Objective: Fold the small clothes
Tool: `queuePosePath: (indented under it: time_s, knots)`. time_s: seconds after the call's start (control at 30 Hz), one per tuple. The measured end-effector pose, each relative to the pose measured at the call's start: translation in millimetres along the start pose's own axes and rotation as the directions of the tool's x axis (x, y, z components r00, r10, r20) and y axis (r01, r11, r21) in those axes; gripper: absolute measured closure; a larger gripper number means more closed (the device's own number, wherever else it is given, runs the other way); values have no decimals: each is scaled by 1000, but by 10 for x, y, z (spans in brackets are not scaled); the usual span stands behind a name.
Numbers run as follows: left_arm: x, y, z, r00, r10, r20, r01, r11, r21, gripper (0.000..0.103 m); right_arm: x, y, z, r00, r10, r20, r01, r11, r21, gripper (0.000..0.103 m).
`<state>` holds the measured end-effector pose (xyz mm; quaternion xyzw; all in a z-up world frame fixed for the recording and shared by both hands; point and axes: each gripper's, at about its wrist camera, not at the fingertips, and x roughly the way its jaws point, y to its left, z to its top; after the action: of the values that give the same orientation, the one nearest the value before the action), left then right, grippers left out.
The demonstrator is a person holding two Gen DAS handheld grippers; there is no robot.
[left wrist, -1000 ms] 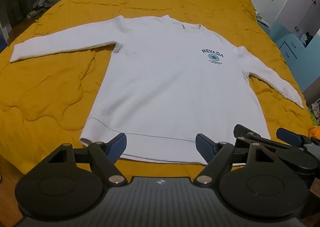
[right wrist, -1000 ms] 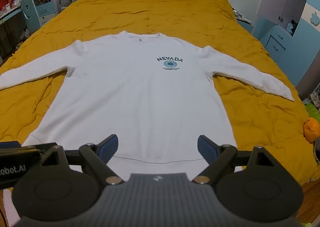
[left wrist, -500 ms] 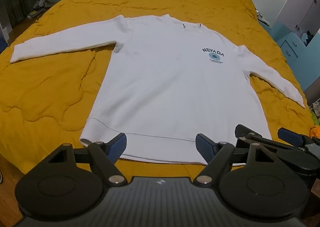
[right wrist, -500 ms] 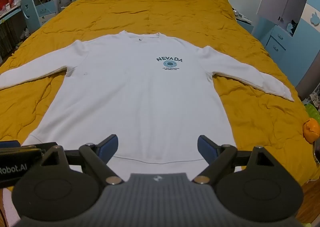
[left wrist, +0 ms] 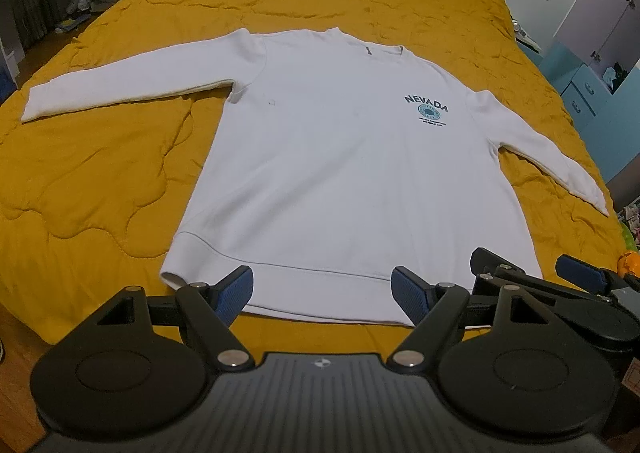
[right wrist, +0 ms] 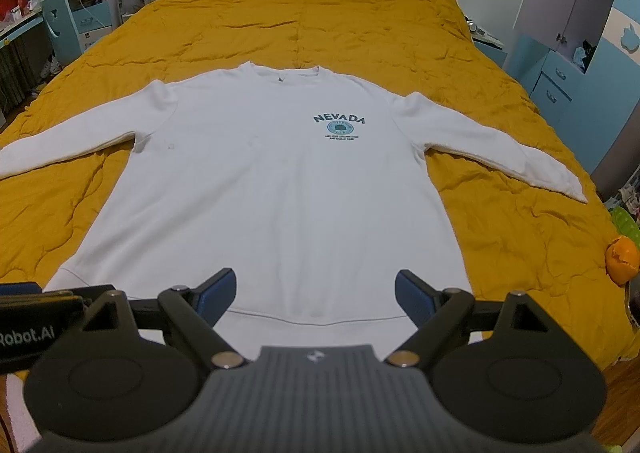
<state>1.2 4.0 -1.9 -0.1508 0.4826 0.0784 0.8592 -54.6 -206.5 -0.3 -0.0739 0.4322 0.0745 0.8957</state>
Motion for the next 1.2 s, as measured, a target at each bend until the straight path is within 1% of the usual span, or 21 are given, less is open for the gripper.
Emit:
queuePosePath:
  time_s: [1.2]
  knots:
    - [-52,-31,-4,1000,12,11,-12,1000,3,12,-81,7,-4,1000,-7,13,7,1000,-2,21]
